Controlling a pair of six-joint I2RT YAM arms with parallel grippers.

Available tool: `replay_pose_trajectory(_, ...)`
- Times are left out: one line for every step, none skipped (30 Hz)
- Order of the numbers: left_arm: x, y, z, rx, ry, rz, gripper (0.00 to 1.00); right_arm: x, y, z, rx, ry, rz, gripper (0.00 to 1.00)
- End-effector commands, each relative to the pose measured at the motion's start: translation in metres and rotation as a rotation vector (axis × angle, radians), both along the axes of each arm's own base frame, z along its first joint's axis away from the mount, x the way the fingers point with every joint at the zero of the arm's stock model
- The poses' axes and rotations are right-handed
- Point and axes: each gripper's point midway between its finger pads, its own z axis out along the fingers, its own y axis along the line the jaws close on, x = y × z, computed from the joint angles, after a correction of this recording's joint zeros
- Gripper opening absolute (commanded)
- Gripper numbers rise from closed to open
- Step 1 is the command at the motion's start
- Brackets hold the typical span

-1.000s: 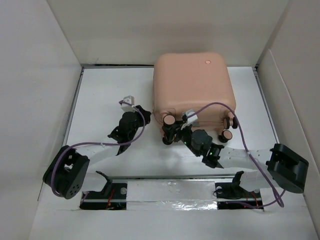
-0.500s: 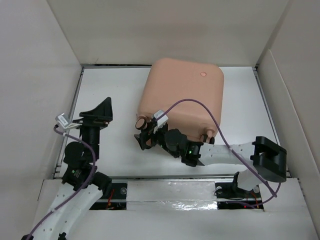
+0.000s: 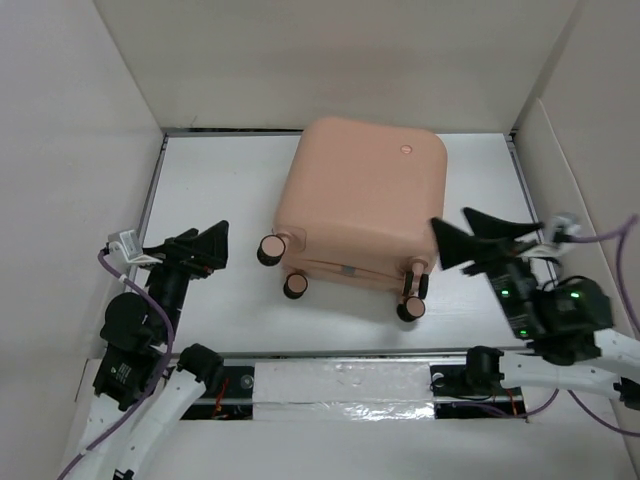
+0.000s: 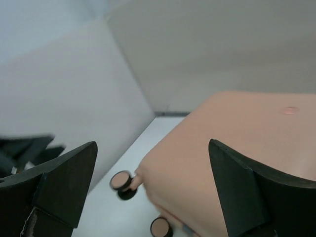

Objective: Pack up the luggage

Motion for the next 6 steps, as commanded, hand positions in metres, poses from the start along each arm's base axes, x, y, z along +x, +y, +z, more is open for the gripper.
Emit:
replay_pose_trajectory(-0.011,0.006,0.008,0.072,-0.053,0.003,0.99,0.018,-0.075,-0.063,-0.113,0.140,-0.291,1.00)
replay_pose_trajectory(-0.010,0.007,0.009,0.077,-0.055,0.006,0.99,0.017,-0.087,-0.065,-0.070,0.152,-0.307,1.00)
replay_pose_trajectory(-0.009,0.006,0.011,0.084,-0.067,0.004,0.99,0.013,-0.106,-0.068,-0.015,0.164,-0.314,1.00)
replay_pose_trajectory(-0.006,0.004,0.009,0.091,-0.061,0.001,0.99,0.014,-0.112,-0.081,-0.004,0.181,-0.338,1.00)
replay_pose_trajectory(-0.004,0.002,0.008,0.094,-0.056,-0.003,0.99,0.013,-0.115,-0.085,0.008,0.184,-0.342,1.00)
replay_pose_trajectory(-0.002,0.000,0.006,0.099,-0.047,-0.008,0.99,0.012,-0.120,-0.088,0.033,0.182,-0.340,1.00)
